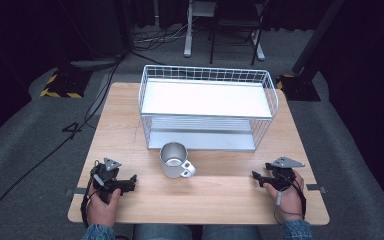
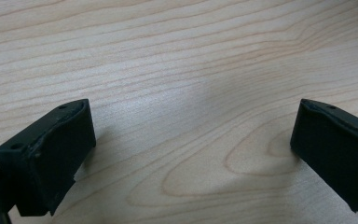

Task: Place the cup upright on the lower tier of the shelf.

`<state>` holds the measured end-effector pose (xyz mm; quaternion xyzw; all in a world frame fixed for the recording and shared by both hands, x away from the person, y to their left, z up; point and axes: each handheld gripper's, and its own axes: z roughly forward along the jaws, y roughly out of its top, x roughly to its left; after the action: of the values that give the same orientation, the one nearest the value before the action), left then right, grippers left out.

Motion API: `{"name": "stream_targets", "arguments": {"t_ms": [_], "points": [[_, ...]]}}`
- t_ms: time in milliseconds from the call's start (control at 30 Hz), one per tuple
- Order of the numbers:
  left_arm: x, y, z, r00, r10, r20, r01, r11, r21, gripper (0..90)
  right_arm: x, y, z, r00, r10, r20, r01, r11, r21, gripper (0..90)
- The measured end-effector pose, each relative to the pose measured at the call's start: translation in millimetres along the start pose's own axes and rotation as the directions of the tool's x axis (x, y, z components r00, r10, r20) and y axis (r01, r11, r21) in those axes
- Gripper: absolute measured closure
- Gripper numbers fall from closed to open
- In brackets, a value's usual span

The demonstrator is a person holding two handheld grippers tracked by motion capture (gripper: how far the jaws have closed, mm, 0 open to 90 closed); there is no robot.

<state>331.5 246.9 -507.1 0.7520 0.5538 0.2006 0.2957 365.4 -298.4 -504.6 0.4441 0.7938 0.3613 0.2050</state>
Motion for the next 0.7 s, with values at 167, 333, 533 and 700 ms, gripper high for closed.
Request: {"name": "stream_targets", "arguments": {"t_ms": [167,333,533,700], "points": [[-0.1,-0.1,-0.1,1.0000,0.001,0.002,-0.001,1.0000,0.000,0.2,0.0,0.0,0.1,1.0000,0.000,0.000,0.000,1.000,0.000,31.6],[-0.1,-0.2,-0.1,1.0000,0.001,0.002,-0.001,1.0000,0.000,0.2,0.0,0.0,0.1,1.0000,0.000,0.000,0.000,1.000,0.000,31.6],[-1.6,-0.1,0.1,0.9998,-0.015,-0.011,0.015,0.9999,-0.001,0.3,0.0,0.1,0.1,1.0000,0.000,0.000,0.000,1.000,0.000,31.6],[-1.0,0.7,0.6,0.9999,-0.009,-0.009,0.009,1.0000,-0.001,0.2,0.0,0.1,0.0,1.0000,-0.001,0.000,0.001,1.000,0.000,32.0]]}}
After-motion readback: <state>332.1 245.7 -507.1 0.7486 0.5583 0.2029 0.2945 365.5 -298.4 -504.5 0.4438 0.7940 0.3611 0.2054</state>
